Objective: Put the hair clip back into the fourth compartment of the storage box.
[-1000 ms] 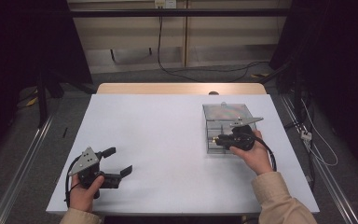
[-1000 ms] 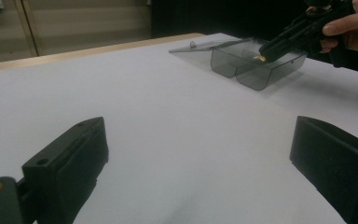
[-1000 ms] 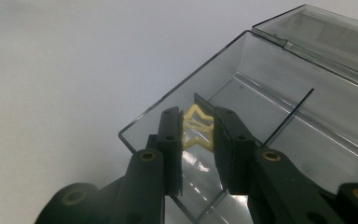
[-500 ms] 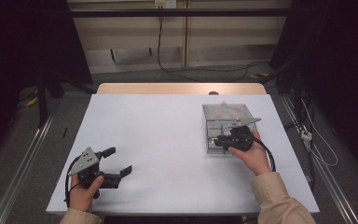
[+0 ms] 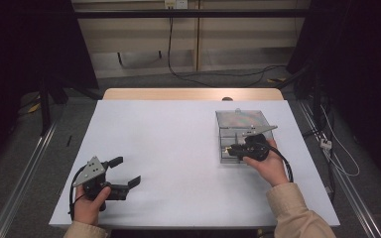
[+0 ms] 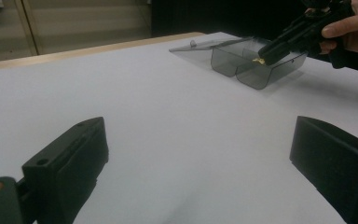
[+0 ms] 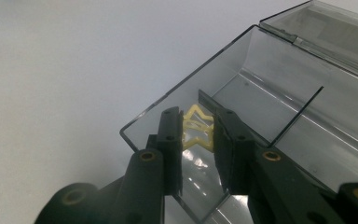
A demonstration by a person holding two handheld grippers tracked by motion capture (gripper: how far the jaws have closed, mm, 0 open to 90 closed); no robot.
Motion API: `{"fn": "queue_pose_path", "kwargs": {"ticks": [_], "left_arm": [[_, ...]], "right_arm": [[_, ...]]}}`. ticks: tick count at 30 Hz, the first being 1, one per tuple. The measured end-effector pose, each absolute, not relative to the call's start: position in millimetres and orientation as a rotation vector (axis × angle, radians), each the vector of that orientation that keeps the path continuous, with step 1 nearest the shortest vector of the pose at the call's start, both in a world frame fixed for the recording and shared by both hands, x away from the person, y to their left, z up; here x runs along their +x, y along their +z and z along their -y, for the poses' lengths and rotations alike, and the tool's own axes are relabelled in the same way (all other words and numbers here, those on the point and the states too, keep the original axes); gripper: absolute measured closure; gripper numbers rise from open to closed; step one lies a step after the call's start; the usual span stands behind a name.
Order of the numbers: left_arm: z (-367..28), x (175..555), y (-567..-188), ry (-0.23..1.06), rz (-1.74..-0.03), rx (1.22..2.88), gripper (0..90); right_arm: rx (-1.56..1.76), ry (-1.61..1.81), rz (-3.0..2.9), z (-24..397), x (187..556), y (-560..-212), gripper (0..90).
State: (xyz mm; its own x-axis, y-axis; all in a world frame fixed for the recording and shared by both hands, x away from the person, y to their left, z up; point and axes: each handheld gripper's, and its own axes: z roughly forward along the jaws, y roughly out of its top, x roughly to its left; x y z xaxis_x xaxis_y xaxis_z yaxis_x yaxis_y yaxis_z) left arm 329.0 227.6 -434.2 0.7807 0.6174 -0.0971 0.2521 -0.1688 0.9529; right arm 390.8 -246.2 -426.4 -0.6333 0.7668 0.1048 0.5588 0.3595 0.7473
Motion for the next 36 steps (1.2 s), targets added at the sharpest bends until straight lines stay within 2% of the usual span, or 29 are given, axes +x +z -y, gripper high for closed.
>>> {"fn": "queue_pose_path", "kwargs": {"ticks": [6, 9, 16, 20, 25, 29, 36], "left_arm": [[-227, 329, -434, 0.371, -0.681, 1.751, 4.1], [-227, 329, -434, 0.372, -0.681, 1.752, 4.1], [-228, 329, -434, 0.372, -0.681, 1.751, 4.1], [-227, 329, -434, 0.373, -0.683, 1.750, 4.1], [-228, 329, -434, 0.376, -0.679, 1.757, 4.1], [-228, 329, -434, 0.370, -0.686, 1.749, 4.1], [-227, 328, -434, 0.368, -0.686, 1.750, 4.1]], "right_arm": [[1.189, 1.137, -2.365, 246, 391, -427, 72.6], [1.198, 1.148, -2.353, 247, 391, -426, 68.5], [1.207, 1.151, -2.341, 248, 390, -426, 65.7], [1.236, 1.180, -2.323, 249, 388, -425, 59.1], [1.289, 1.224, -2.285, 252, 386, -424, 39.8], [1.300, 1.237, -2.275, 252, 385, -424, 29.5], [1.283, 1.236, -2.274, 250, 380, -421, 22.4]]}}
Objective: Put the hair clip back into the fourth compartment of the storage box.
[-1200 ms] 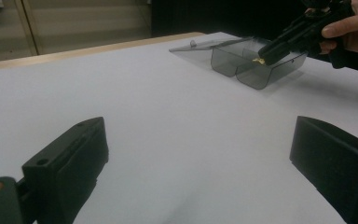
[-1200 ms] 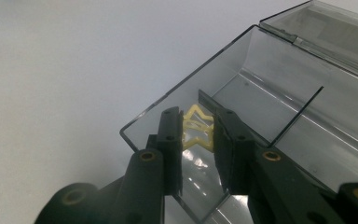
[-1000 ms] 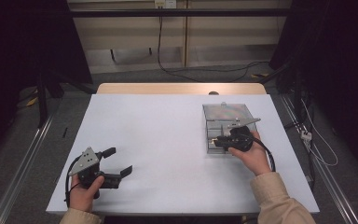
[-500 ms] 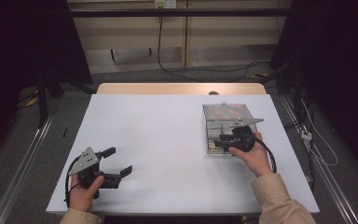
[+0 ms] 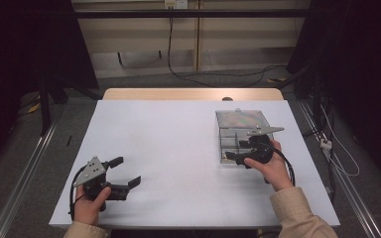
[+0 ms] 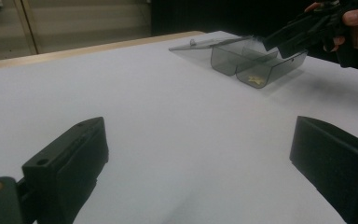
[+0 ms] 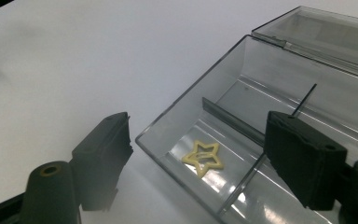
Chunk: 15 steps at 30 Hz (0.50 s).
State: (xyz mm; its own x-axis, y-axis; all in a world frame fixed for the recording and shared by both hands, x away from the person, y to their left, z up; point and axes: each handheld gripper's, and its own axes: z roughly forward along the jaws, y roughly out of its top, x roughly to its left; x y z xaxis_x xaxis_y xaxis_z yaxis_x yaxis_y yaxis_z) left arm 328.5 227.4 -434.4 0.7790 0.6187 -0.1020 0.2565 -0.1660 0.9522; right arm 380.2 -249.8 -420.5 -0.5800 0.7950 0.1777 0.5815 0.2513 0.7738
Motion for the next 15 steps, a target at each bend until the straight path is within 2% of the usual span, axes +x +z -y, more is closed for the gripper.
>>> {"fn": "queue_pose_path", "kwargs": {"ticks": [15], "left_arm": [[-228, 329, -435, 0.368, -0.697, 1.749, 4.1]], "right_arm": [[1.221, 1.270, -2.298, 250, 359, -415, 18.3]]}}
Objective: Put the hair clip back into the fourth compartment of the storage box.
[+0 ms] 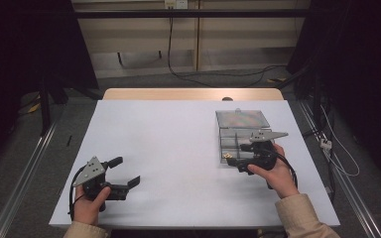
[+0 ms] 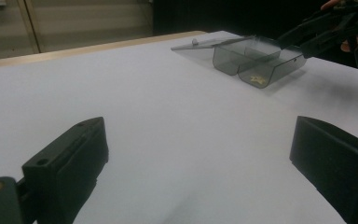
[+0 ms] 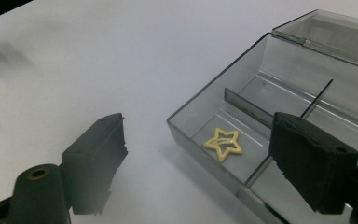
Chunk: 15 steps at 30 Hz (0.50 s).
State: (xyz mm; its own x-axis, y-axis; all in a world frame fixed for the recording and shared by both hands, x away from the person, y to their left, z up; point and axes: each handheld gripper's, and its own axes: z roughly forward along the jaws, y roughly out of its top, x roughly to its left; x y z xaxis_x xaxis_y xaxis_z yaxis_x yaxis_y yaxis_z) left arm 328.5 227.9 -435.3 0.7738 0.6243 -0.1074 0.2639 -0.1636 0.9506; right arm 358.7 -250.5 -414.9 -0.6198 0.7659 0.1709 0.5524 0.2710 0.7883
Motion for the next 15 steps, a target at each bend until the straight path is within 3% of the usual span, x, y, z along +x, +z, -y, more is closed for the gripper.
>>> {"fn": "queue_pose_path", "kwargs": {"ticks": [15], "left_arm": [[-227, 329, -436, 0.364, -0.693, 1.753, 4.1]], "right_arm": [[1.174, 1.280, -2.317, 257, 332, -421, 18.2]]}}
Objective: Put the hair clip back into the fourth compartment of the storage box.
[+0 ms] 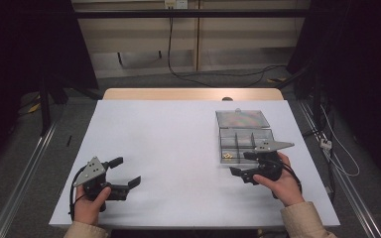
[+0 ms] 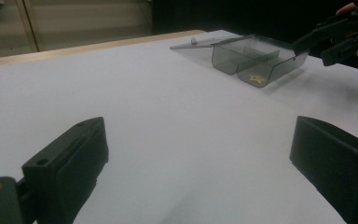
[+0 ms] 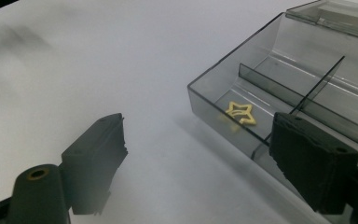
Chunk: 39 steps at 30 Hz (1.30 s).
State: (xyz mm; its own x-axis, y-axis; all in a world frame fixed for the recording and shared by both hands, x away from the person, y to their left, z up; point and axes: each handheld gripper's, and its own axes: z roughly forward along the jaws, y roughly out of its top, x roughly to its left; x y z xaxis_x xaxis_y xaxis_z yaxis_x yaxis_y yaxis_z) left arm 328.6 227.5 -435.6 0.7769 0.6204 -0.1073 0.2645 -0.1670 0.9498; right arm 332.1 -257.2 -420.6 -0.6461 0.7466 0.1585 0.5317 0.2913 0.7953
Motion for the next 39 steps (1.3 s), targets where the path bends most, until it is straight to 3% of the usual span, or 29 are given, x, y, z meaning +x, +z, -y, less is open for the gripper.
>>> {"fn": "queue_pose_path", "kwargs": {"ticks": [39], "left_arm": [[-228, 328, -436, 0.360, -0.695, 1.752, 4.1]], "right_arm": [[1.152, 1.239, -2.345, 279, 304, -446, 18.3]]}}
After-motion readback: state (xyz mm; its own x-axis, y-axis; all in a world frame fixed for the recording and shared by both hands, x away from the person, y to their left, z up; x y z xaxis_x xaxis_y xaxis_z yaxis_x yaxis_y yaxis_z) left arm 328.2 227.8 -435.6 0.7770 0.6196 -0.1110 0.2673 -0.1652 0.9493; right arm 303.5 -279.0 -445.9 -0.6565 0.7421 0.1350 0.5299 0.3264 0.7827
